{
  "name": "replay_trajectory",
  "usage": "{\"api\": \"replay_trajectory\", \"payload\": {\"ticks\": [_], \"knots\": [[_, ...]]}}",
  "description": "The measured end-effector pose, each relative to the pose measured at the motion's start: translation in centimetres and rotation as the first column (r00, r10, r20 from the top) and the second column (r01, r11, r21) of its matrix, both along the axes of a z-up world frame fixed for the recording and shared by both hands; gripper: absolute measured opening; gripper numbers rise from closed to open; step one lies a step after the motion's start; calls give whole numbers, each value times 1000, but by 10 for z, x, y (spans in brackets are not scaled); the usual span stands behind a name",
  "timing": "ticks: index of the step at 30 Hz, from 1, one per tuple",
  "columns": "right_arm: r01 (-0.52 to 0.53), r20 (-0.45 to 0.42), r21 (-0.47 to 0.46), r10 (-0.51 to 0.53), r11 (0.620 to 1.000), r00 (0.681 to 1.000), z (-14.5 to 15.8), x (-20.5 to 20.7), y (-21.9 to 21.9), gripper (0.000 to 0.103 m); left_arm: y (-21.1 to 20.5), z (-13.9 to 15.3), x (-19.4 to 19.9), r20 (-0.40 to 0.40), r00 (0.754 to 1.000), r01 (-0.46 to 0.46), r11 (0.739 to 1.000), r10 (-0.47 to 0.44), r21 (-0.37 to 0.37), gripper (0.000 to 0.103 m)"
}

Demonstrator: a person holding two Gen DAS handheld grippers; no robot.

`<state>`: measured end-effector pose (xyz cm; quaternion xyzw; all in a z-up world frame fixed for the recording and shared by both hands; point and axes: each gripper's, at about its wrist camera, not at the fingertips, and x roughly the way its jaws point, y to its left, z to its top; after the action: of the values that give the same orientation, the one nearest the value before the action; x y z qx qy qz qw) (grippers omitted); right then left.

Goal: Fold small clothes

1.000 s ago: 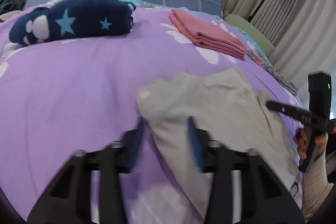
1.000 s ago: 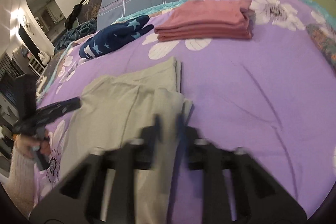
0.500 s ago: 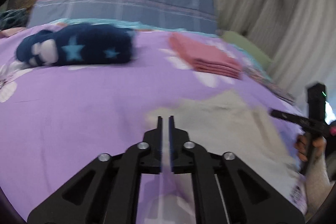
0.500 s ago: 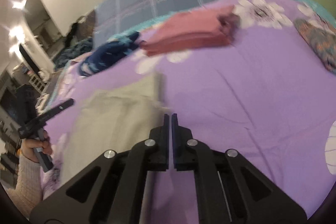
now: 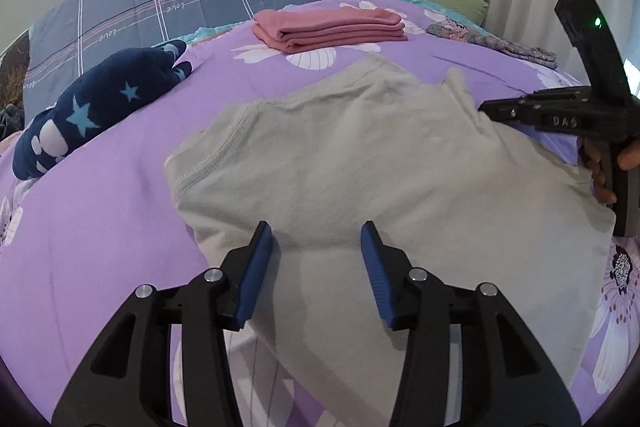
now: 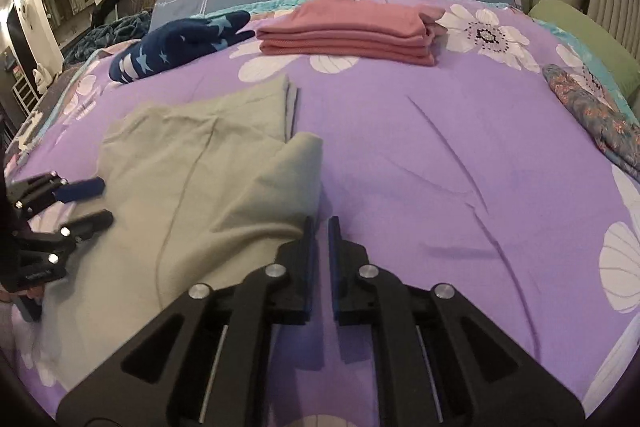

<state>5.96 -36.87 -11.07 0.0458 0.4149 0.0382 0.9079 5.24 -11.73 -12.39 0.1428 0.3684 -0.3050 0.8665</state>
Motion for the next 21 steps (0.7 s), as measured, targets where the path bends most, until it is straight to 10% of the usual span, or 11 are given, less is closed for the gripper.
{"api": "replay_trajectory", "payload": {"ticks": [4,6,7,10,21], "knots": [[-26,31,85,24,996,999,19,6,-10,12,1,1,0,-9,1000,4,1000,-5,-7,51],[-51,32,118,48,992,998,27,18,-7,49,0,1,0,-5,1000,4,1000,-4,-1,52],[-63,30,125,59,990,998,28,25,-4,50,-1,1,-1,-2,1000,3,1000,-3,1,52],[-33,-66,21,34,999,997,6,44,3,10,-1,0,-2,1,1000,2,1000,-2,-2,52],[15,-9,79,-14,997,1000,15,13,-20,29,1,4,-2,3,1000,-1,1000,1,-19,55]]}}
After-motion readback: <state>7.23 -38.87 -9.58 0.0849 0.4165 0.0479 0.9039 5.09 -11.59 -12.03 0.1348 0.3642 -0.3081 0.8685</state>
